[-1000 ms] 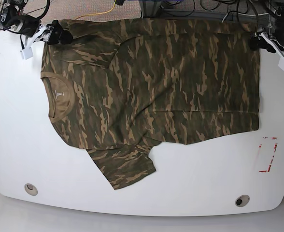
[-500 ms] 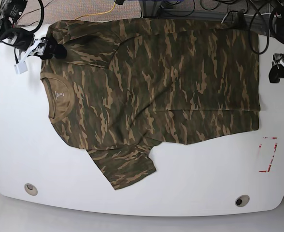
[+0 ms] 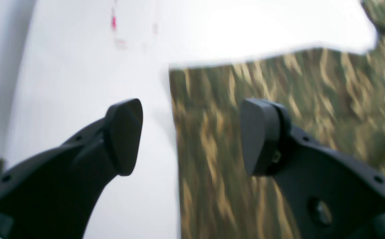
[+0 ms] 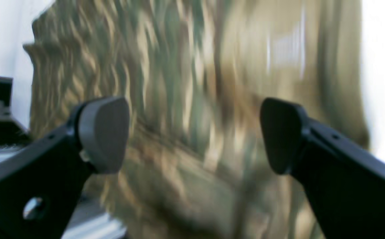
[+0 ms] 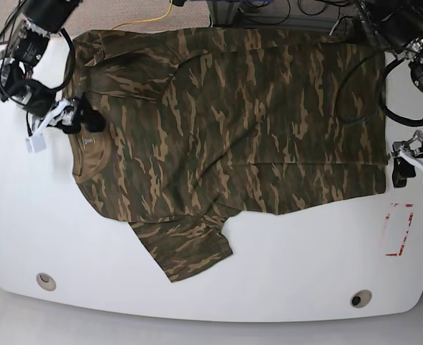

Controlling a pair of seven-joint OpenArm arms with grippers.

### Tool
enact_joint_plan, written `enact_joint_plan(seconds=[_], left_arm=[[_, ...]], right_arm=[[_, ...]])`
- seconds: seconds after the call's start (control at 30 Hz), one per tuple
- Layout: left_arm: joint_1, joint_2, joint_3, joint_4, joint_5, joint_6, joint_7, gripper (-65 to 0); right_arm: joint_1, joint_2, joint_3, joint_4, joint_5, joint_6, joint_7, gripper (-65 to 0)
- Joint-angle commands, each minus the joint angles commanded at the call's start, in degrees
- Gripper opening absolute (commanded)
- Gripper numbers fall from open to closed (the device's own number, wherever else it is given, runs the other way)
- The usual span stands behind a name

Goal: Layout the t-shirt on the table in an organized manner, then fold the t-shirt properly
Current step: 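Release the hem and move both grippers to the shirt's side edges, then grasp the shirt side edges with both grippers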

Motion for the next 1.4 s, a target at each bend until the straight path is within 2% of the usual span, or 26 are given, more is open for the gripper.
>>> enact_joint_plan(seconds=[0.03,0.07,0.13,0.23,0.3,0.37,0.4,0.47,0.5,0.57,0.7,0.83,0.97,1.23,1.4], left_arm=[[-0.6,0.5,2.9,-1.5,4.0,0.1,-4.0,-32.9],[-0.7,0.7,3.8,-2.1,5.2,0.1,-5.1,-34.9],[-2.0,1.5,7.8,-6.3,10.7,0.2,-10.5,-44.9],[-4.0,3.0,10.4,-12.6,16.0,0.2,-14.8,-53.7],[-5.5,3.9,10.7,-17.1,18.5,0.2,-16.6,-55.7],[-7.6,5.1,10.5,-22.8,20.7,0.2,-19.2,-55.7],[-8.1,5.2,10.5,-24.4,21.1,0.2,-19.8,-55.7],[-9.4,5.4,10.6,-29.5,21.8,0.2,-21.4,-55.7],[-9.7,5.4,10.6,-30.5,21.8,0.2,-21.6,-55.7],[-10.9,5.3,10.6,-35.9,21.8,0.2,-22.5,-55.7],[-12.7,5.2,10.7,-41.7,21.8,0.2,-23.6,-55.7],[-13.5,4.8,10.9,-48.5,21.8,0.2,-26.9,-55.7],[-15.9,3.5,13.0,-56.1,21.8,0.2,-30.8,-55.6],[-21.5,2.3,18.2,-67.6,21.8,0.3,-38.7,-55.6],[-24.7,2.0,21.4,-70.4,21.8,0.3,-42.1,-55.6]], right_arm=[[2.3,-0.9,0.0,0.0,-1.8,0.00,0.0,-4.6],[3.1,-1.1,-0.1,0.0,-2.3,0.00,0.0,-4.6],[6.2,-2.4,-0.2,-0.1,-5.3,0.00,0.0,-5.9],[10.2,-3.6,-1.8,-0.1,-10.7,0.00,0.0,-12.2],[12.0,-4.1,-3.3,-0.1,-14.3,0.00,0.0,-17.9],[13.1,-4.3,-5.2,-0.1,-18.6,0.00,2.3,-27.3],[13.4,-4.4,-5.9,-0.1,-19.6,0.00,3.0,-30.1],[14.2,-4.4,-8.5,-0.1,-23.6,0.00,6.3,-41.2],[14.4,-4.4,-9.1,-0.1,-24.4,0.00,6.9,-43.3],[14.8,-4.2,-12.9,-0.1,-28.5,0.00,10.5,-52.2],[14.8,-4.3,-16.1,-0.1,-33.9,0.00,13.8,-54.1],[13.7,-5.5,-17.5,-0.2,-40.3,0.00,17.5,-54.1],[12.2,-6.6,-17.4,-0.2,-43.4,0.00,18.7,-54.1],[8.9,-6.6,-17.3,0.2,-43.5,0.00,18.9,-54.4],[6.9,-6.6,-17.3,0.4,-43.5,0.00,18.9,-54.4]])
